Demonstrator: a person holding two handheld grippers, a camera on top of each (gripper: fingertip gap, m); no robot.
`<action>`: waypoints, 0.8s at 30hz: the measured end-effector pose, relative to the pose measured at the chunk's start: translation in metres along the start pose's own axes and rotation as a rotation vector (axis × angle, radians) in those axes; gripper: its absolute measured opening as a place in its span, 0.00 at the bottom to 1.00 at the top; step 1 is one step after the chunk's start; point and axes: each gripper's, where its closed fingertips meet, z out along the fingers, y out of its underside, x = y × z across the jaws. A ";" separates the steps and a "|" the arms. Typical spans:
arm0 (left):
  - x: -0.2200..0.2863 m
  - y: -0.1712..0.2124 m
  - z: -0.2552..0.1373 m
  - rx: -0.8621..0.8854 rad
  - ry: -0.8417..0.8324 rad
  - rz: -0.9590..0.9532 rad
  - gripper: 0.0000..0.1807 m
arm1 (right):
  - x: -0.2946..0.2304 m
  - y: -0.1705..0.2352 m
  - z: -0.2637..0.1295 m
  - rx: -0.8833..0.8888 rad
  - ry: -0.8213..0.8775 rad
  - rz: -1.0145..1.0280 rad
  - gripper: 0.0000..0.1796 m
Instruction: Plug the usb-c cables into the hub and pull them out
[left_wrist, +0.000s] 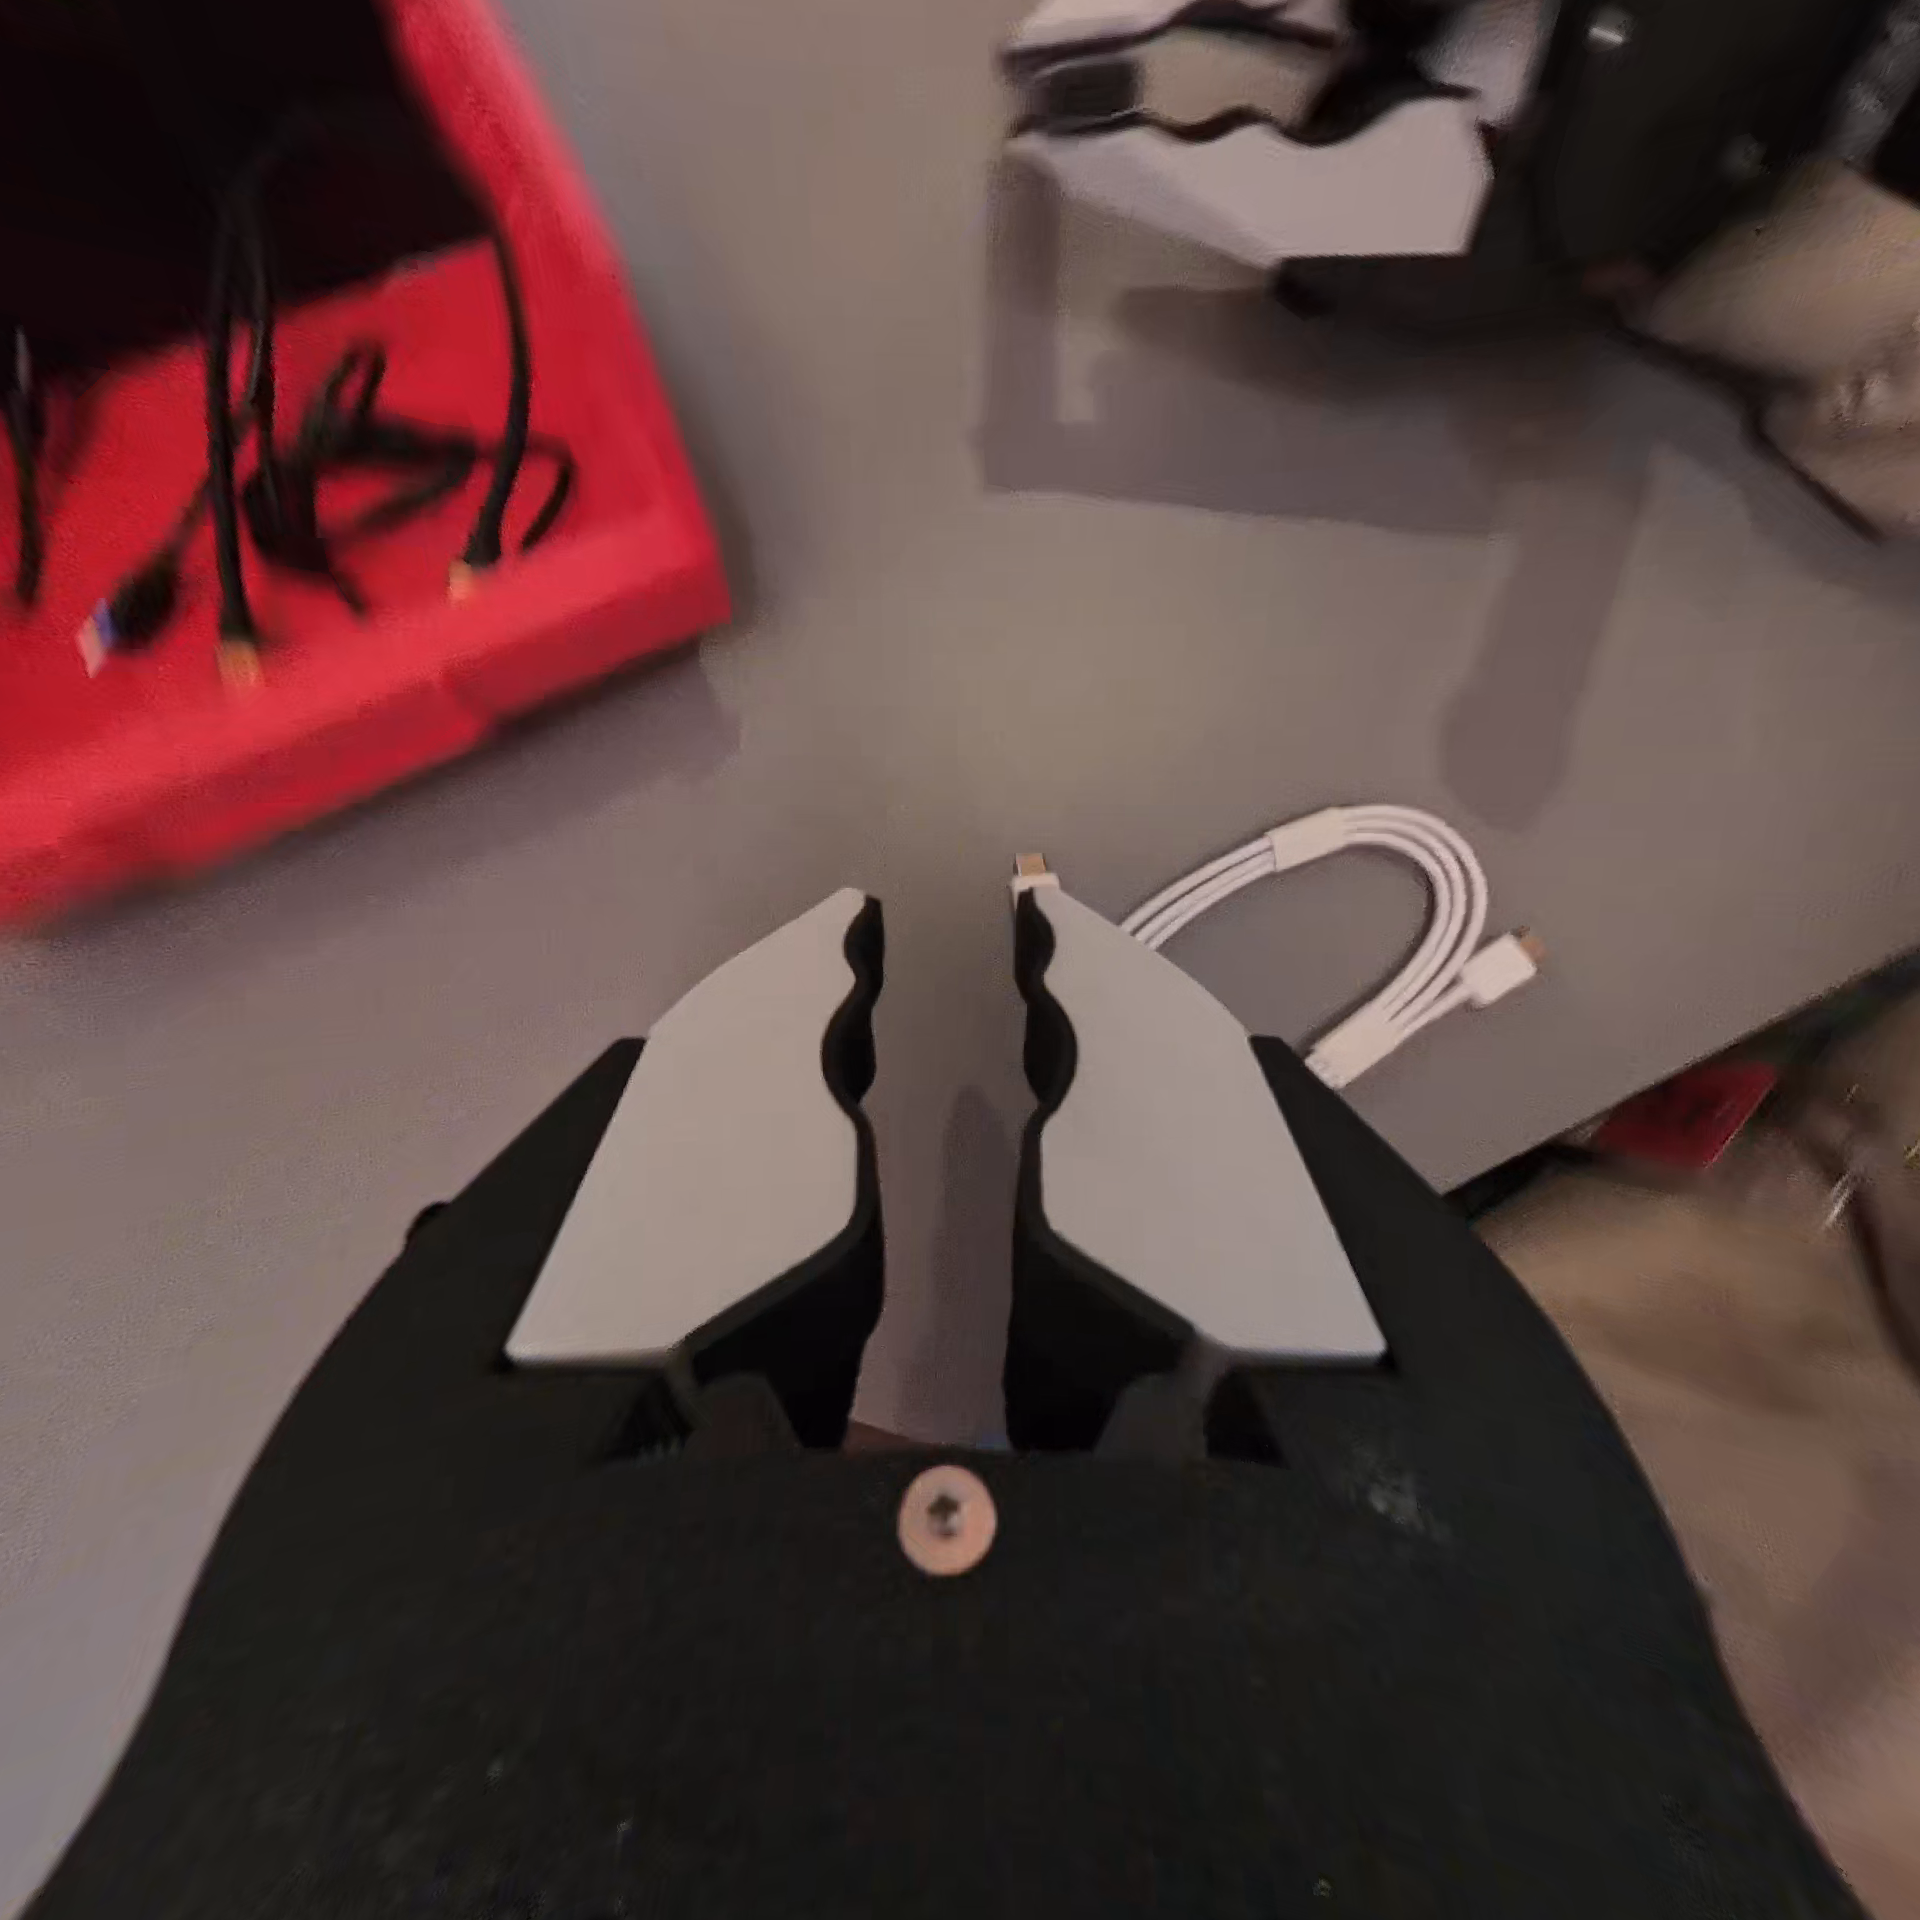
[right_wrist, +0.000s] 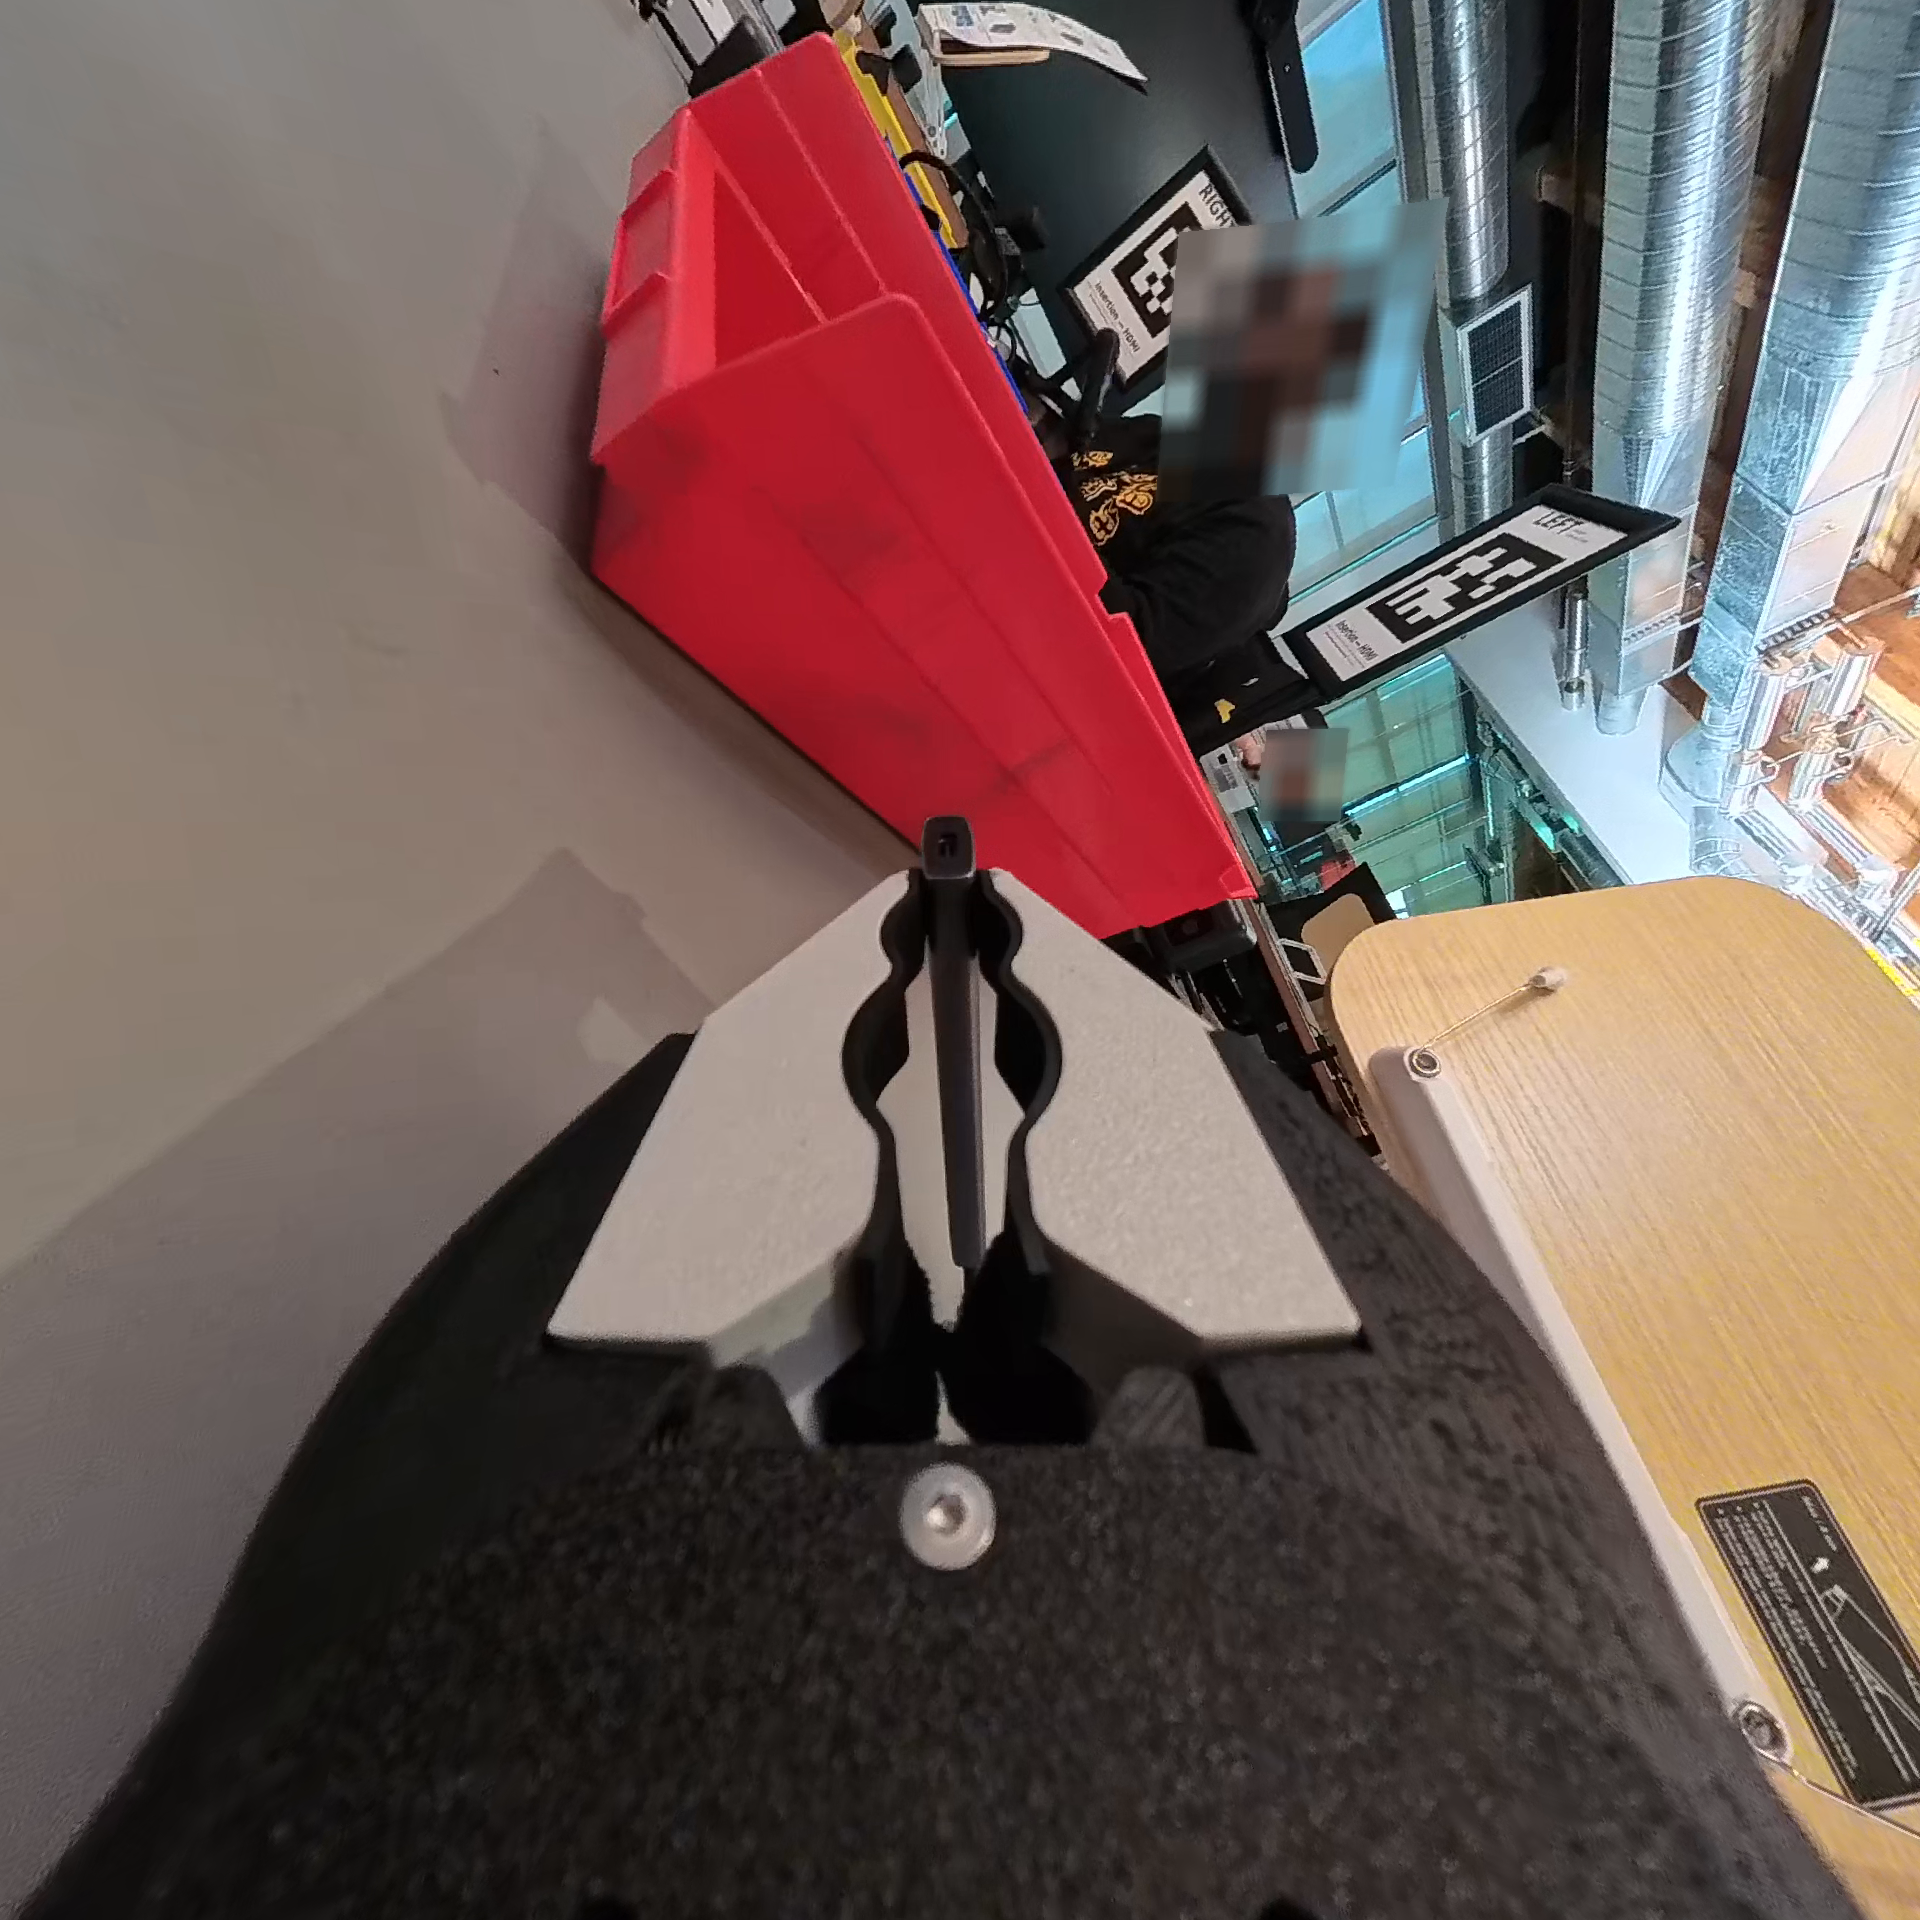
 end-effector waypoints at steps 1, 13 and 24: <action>0.002 0.009 0.002 0.009 -0.017 -0.106 0.13 | 0.000 0.000 0.000 0.000 0.000 0.000 0.05; 0.027 0.048 0.044 0.014 -0.070 -0.143 0.02 | 0.000 0.001 0.000 0.001 0.000 0.002 0.05; 0.030 -0.030 0.031 -0.006 0.052 0.140 0.01 | 0.003 -0.005 -0.002 0.029 0.027 -0.042 0.05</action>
